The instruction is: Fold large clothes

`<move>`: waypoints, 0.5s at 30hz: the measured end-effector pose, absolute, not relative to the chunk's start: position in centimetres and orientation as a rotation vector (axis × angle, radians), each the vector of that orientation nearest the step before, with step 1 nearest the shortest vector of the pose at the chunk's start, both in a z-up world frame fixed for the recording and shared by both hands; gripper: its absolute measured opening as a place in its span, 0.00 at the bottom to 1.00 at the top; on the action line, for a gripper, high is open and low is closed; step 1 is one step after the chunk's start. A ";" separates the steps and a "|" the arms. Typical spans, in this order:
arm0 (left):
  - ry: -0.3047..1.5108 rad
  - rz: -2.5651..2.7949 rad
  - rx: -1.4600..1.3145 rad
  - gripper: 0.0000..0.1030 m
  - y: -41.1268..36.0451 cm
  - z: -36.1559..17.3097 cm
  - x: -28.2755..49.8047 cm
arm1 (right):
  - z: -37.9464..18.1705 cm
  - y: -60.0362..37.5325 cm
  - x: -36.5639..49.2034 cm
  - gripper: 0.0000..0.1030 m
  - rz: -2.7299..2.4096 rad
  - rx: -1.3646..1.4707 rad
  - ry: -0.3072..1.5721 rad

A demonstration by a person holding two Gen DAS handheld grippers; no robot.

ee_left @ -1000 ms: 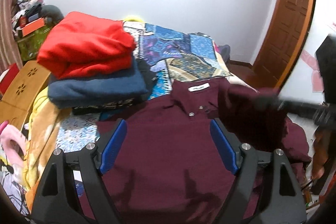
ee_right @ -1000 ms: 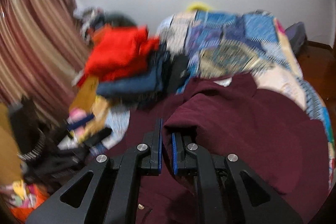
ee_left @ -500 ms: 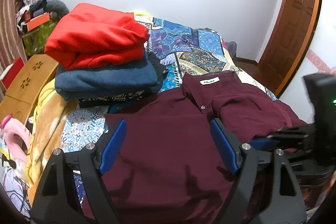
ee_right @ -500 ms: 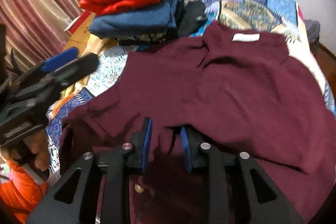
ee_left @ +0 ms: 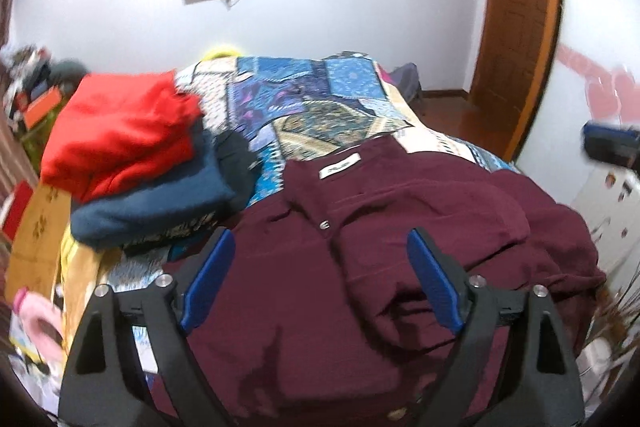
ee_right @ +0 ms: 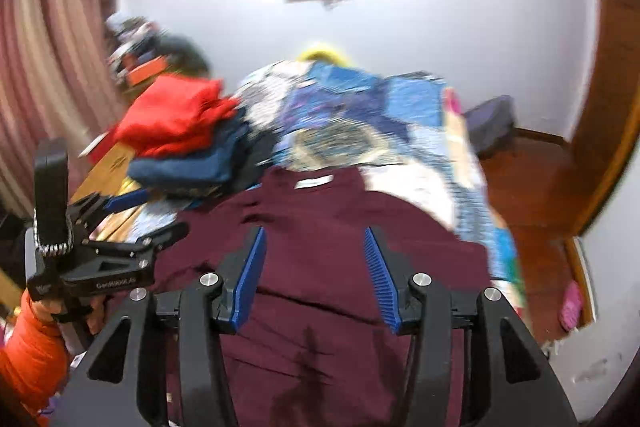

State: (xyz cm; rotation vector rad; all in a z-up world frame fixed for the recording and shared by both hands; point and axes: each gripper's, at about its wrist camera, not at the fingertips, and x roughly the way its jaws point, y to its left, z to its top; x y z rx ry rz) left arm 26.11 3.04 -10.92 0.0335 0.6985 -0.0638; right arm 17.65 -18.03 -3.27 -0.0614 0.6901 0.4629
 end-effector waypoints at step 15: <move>0.839 -0.218 0.329 0.88 -9.9 -16.0 30.7 | -6.3 -28.5 18.4 0.53 0.186 -0.069 0.733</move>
